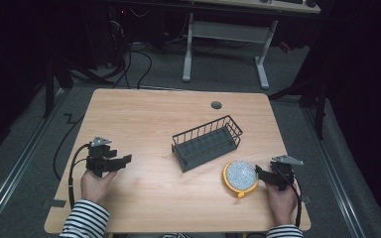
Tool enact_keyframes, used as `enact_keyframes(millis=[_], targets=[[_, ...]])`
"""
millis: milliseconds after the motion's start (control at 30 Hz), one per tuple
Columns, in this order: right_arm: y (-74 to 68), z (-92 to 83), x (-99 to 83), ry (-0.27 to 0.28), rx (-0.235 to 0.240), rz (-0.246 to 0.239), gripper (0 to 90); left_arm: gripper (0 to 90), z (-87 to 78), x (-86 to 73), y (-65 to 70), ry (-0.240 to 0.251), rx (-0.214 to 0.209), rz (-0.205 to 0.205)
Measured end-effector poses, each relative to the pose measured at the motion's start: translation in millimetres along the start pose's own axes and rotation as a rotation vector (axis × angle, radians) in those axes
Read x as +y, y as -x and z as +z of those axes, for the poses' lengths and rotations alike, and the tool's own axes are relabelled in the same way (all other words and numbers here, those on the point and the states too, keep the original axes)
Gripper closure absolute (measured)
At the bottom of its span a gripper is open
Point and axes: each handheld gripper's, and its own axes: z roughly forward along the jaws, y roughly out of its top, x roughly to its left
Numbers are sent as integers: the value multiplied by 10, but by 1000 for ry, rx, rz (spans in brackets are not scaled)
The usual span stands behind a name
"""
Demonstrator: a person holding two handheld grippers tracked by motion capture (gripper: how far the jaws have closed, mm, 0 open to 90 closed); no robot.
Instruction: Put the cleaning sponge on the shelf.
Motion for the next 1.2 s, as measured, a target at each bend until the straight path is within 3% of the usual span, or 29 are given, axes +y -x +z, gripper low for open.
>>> enact_keyframes(millis=[600,900,1200], targets=[[-1,-1,0,0,1,-1,341,324,263,-282,-53,-40,42,-34],[-1,-1,0,0,1,-1,342,325,349,-318,-42,-12,76,-28],[3,0,1,0,6,-2,341,323,381,-353,-21,23,117,8]])
